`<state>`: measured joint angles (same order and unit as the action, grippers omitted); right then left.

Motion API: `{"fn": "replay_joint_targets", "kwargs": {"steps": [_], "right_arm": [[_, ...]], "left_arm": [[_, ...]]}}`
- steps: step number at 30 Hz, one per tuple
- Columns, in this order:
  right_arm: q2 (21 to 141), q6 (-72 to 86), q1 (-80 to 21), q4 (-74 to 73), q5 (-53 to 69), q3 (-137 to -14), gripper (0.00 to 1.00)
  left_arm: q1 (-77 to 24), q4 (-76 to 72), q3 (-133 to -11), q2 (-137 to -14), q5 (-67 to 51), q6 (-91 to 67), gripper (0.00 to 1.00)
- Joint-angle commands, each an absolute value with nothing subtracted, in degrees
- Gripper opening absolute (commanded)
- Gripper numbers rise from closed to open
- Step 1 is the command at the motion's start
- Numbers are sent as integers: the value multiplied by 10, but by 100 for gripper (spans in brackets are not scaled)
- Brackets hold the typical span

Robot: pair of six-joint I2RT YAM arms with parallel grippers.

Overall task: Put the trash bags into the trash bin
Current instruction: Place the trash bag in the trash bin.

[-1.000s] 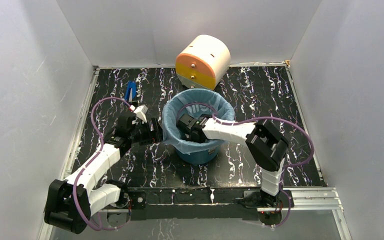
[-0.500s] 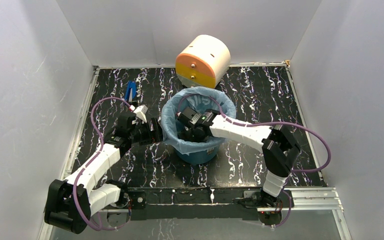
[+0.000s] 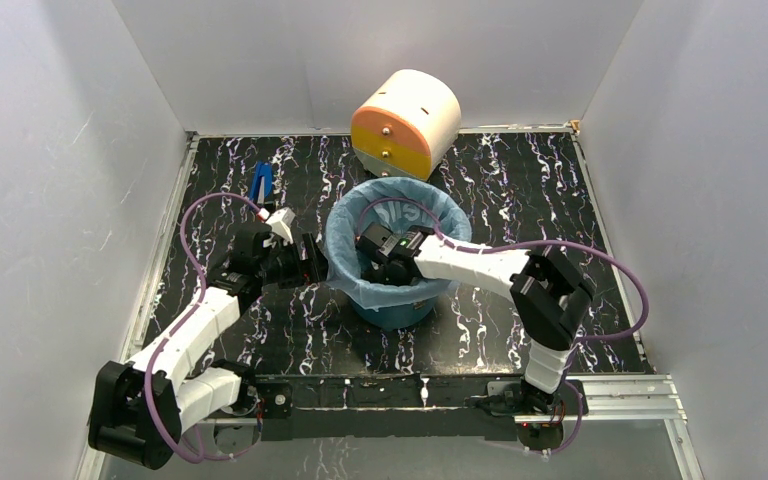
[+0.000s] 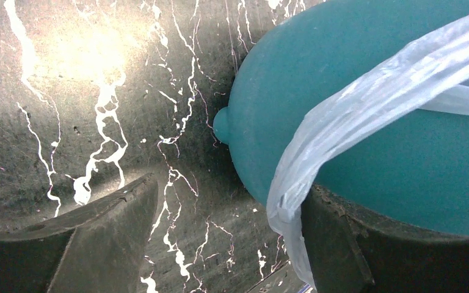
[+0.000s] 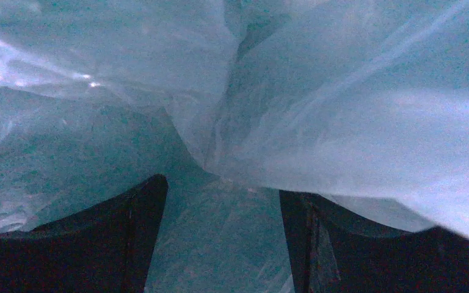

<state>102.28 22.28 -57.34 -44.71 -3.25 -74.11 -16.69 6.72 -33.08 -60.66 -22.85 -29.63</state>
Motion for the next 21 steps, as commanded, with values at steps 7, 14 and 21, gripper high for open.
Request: {"fn": "replay_joint_targets", "kwargs": {"steps": [7,14,21], "right_arm": [[1037,215,-552,-419,26,-719,74],[1026,216,-550,-445,17,-738,74],[988,223,-551,-475,17,-772,75]], "left_arm": [[-169,76,-355,-588,-226,-292,81],[-169,82,-361,-589,-221,-288,81],[-169,85,-360,-589,-216,-288,81]]}}
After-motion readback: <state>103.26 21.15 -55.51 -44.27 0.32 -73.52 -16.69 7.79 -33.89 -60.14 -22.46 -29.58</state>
